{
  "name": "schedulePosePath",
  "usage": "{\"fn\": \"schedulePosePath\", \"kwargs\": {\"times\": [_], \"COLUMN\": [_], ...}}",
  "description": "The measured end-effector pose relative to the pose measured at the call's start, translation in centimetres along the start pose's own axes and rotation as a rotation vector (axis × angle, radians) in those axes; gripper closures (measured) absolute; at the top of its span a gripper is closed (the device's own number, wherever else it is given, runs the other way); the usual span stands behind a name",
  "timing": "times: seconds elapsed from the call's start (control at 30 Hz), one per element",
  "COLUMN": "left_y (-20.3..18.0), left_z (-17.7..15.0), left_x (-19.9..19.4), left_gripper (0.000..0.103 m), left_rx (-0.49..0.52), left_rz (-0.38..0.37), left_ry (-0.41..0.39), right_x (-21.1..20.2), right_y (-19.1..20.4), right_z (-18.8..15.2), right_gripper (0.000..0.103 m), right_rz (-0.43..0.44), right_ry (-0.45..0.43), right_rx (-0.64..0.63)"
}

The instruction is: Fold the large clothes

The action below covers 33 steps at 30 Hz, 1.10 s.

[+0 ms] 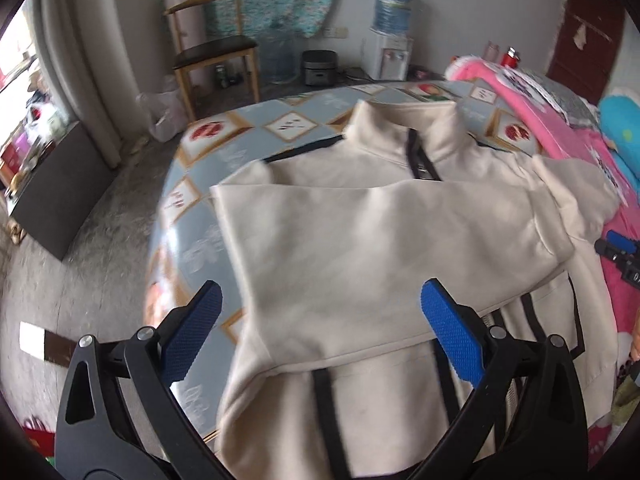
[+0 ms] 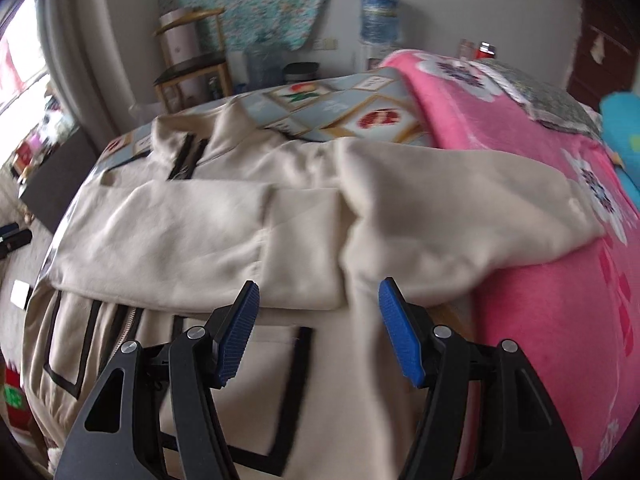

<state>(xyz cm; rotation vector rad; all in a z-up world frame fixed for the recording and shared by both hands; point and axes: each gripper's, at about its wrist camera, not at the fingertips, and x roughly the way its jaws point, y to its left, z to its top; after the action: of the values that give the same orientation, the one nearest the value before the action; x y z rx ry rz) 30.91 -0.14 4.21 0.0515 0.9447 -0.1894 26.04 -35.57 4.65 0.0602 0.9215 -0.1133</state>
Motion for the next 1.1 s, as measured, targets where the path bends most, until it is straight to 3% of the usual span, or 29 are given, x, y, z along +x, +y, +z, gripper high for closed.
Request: {"fn": "schedulePosePath", "kwargs": {"times": [0.13, 0.4, 0.6, 0.77, 0.93, 1.1], "left_y": [-3.1, -4.2, -4.7, -4.5, -4.5, -4.6], "left_z": [0.5, -0.7, -1.2, -0.9, -0.9, -0.7], "left_x": [4.1, 10.3, 10.3, 10.4, 10.4, 10.6], "left_gripper": [0.006, 0.006, 0.006, 0.006, 0.006, 0.006], "left_rx": [0.009, -0.042, -0.01, -0.004, -0.003, 0.0], "left_rz": [-0.046, -0.018, 0.01, 0.011, 0.013, 0.012], "left_ry": [0.058, 0.173, 0.149, 0.162, 0.162, 0.18], "right_x": [-0.7, -0.8, 0.1, 2.5, 5.0, 7.0], "right_y": [-5.3, -15.3, -24.0, -30.6, -35.1, -37.8], "right_z": [-0.6, -0.8, 0.8, 1.6, 1.5, 1.4], "right_gripper": [0.042, 0.042, 0.042, 0.043, 0.05, 0.06], "right_rz": [-0.02, 0.023, 0.105, 0.097, 0.044, 0.101], "right_ry": [0.012, 0.009, -0.05, -0.081, -0.07, -0.087], "right_rx": [0.138, 0.416, 0.689, 0.89, 1.029, 1.126]}}
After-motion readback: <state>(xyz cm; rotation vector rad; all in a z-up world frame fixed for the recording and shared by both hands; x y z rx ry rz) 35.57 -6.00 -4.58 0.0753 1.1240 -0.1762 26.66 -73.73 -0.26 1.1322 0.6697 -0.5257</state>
